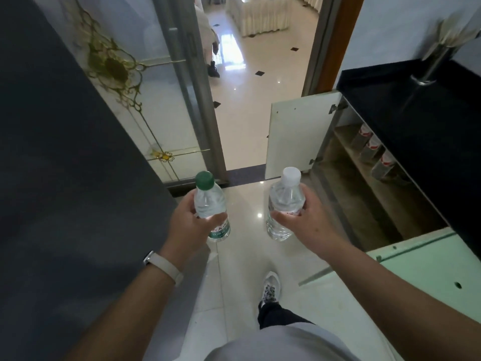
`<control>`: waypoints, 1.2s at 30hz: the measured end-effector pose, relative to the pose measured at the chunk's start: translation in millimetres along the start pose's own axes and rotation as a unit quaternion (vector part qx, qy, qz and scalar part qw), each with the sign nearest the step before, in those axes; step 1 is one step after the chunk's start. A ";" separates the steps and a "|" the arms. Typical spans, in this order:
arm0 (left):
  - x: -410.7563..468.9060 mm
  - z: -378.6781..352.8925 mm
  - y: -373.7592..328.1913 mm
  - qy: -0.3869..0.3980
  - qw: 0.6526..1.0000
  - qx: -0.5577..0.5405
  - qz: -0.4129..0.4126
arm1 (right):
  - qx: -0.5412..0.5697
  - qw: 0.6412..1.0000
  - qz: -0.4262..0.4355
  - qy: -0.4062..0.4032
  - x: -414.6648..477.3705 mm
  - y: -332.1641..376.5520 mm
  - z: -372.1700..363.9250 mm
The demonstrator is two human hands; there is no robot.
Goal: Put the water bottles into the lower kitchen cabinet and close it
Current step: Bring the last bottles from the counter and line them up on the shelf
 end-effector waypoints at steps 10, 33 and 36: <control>167.6 -64.4 -83.2 0.087 0.994 0.028 -0.061 | 0.031 0.997 0.012 -0.071 142.3 31.7 61.8; 478.2 -233.6 -189.3 0.419 0.867 0.120 -0.242 | 0.039 0.875 -0.083 -0.475 284.7 48.3 109.0; 487.2 -256.7 -204.5 0.447 0.839 0.128 -0.282 | 0.057 0.849 -0.096 -0.516 283.8 52.1 105.7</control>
Point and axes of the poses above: each hand's wrist, its own x-axis towards the middle knuckle, its own z-axis out of the back of the hand, y = z × x, the point moved 5 cm from there along x, towards the middle knuckle, and after that the axes turned 13 degrees about x, right-handed, at the moved point
